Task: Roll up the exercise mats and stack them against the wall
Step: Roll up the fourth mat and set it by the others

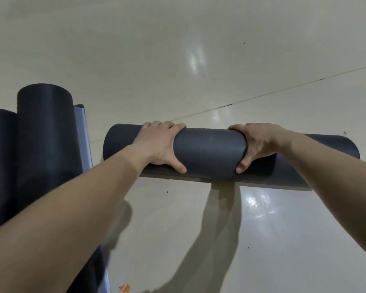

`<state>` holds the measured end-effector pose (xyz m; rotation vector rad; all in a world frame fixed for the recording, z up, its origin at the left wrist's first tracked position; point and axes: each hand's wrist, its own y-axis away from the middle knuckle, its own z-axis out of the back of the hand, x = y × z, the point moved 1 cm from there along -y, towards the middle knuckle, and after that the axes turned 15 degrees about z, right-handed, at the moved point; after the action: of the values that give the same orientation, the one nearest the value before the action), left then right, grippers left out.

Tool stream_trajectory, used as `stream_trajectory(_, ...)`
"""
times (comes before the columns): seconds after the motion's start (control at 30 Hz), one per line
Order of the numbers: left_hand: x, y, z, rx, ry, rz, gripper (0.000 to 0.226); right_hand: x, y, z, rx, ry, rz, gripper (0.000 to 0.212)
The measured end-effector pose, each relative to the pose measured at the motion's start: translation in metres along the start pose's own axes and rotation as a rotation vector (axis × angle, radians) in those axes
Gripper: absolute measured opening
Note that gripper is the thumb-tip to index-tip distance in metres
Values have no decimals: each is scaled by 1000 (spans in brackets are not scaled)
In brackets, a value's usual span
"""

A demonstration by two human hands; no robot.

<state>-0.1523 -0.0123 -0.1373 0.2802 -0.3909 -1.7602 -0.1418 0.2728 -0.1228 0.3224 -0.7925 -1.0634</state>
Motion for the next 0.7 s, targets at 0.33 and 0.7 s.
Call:
stream_trajectory(0.33, 13, 113, -38, -103, 320, 368, 110, 49, 39, -58, 16, -239, -104, 115)
stream_trajectory(0.7, 18, 118, -52, -25, 1242, 778, 81, 164, -1, -108, -261, -516, -200, 121)
